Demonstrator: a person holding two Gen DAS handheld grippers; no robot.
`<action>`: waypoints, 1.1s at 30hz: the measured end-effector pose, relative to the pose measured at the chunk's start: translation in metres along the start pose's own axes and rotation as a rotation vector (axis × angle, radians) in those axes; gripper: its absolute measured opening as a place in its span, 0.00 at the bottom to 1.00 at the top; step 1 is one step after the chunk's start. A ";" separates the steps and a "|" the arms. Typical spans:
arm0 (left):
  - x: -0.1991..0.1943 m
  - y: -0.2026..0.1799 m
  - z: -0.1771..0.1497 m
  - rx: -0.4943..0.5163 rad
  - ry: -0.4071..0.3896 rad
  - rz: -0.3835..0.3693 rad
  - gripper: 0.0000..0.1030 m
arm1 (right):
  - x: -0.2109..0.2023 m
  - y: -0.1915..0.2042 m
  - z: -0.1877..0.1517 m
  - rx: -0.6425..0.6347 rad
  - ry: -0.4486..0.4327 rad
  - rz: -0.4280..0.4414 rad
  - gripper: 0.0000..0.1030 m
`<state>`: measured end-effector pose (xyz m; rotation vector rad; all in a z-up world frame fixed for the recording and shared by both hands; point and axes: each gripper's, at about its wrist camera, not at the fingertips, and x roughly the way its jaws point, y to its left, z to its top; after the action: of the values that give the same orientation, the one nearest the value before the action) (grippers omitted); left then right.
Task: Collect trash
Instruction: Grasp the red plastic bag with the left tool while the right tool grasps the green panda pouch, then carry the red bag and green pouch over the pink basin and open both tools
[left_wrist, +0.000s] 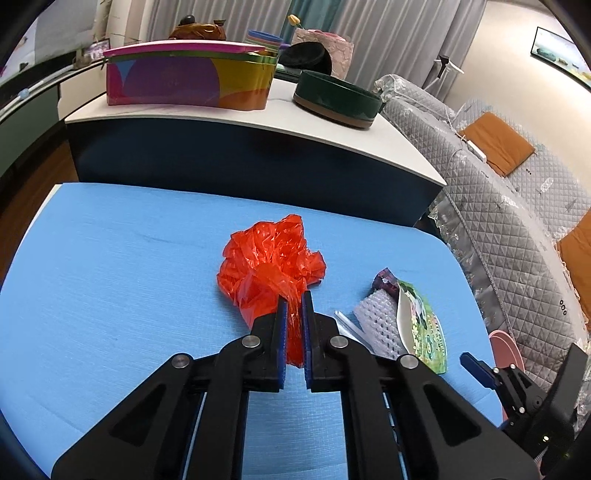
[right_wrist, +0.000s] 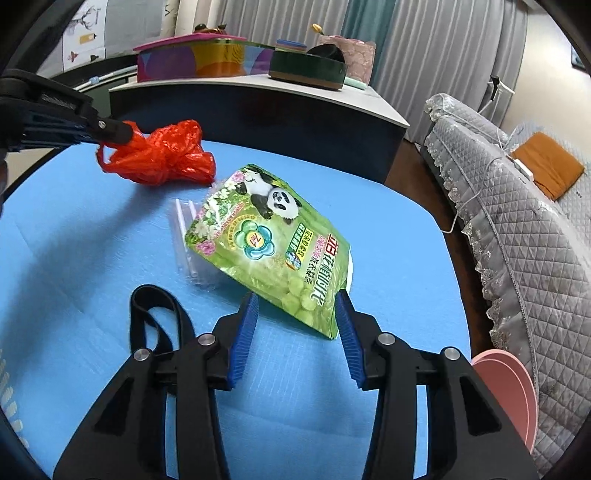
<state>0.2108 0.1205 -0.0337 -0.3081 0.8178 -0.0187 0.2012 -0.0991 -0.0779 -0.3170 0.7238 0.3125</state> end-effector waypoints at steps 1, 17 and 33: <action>0.000 0.001 0.000 0.000 0.000 -0.002 0.06 | 0.003 0.000 0.001 -0.003 0.005 0.001 0.43; -0.005 0.003 0.000 -0.002 -0.008 0.010 0.06 | 0.013 0.006 0.007 -0.045 0.006 -0.030 0.08; -0.048 -0.025 0.001 0.071 -0.080 0.020 0.05 | -0.040 -0.022 0.014 0.066 -0.100 -0.039 0.01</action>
<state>0.1809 0.1037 0.0086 -0.2325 0.7392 -0.0162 0.1896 -0.1206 -0.0367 -0.2508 0.6272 0.2656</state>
